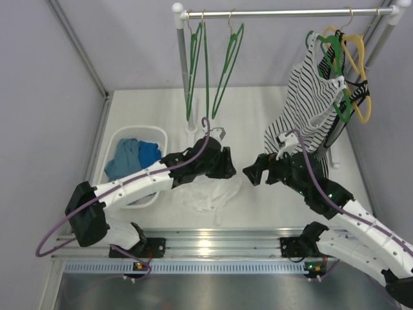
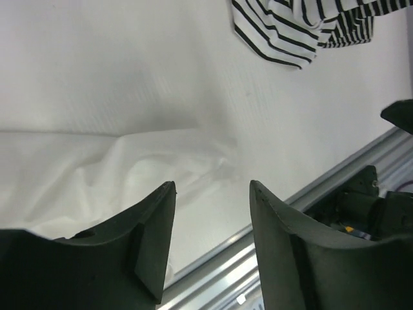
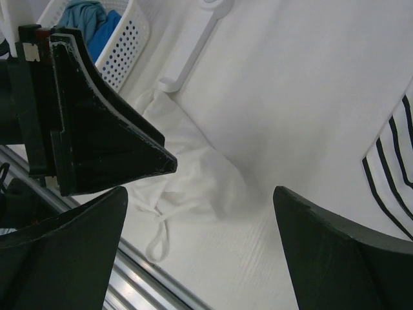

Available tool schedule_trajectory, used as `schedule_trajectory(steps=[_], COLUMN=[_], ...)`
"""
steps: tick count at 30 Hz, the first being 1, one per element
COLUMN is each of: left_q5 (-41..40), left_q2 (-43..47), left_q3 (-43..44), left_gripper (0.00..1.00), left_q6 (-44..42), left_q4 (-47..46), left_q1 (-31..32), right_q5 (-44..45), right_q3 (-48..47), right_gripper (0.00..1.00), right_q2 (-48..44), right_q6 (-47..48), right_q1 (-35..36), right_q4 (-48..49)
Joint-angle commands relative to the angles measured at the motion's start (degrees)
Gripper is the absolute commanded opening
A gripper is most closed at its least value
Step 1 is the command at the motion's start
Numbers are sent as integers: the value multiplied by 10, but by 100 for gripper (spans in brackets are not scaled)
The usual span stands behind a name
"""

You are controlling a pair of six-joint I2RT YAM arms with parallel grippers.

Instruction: Place the tank top on the hanger

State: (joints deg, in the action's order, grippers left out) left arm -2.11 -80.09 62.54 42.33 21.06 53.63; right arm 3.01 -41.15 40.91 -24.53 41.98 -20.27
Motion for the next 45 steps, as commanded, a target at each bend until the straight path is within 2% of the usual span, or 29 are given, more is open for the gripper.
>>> schedule_trajectory(steps=[1,3,6,10,14,16,20,25,35,41,43,44,45], left_q5=[-51,-61,-87,-104,-74,-48,-31,-35,-49,-57,-62,-63,-64], left_q2=[-23,-26,-11,34,73,92,111,111,74,34,24,21,14], left_q3=[28,25,9,-29,-82,-116,-163,-197,-197,-188,-185,-182,-181], left_gripper=[57,63,65,60,47,46,50,59,64,61,56,54,46], left_q6=[-8,-13,-11,-3,3,5,13,22,8,-2,-4,-5,-8], left_q4=[-33,-30,-4,39,73,83,91,101,85,68,68,66,65], left_q1=[-5,-6,-6,-7,-6,-5,8,12,14,14,14,14,14], right_q5=[3,-17,-41,-55,-49,-39,-37,-15,34,63,68,71,71], right_q3=[13,28,50,71,82,82,90,76,47,37,34,33,31], right_gripper=[94,92,89,80,66,64,60,58,61,63,62,57,55], right_q2=[5,8,24,72,120,147,189,255,332,361,370,373,382], right_q6=[-14,-26,-40,-54,-80,-93,-128,-155,-195,-206,-204,-202,-200], right_q1=[8,7,9,23,75,94,135,168,178,178,178,178,178], right_q4=[1,11,25,40,77,86,127,142,139,139,139,137,137])
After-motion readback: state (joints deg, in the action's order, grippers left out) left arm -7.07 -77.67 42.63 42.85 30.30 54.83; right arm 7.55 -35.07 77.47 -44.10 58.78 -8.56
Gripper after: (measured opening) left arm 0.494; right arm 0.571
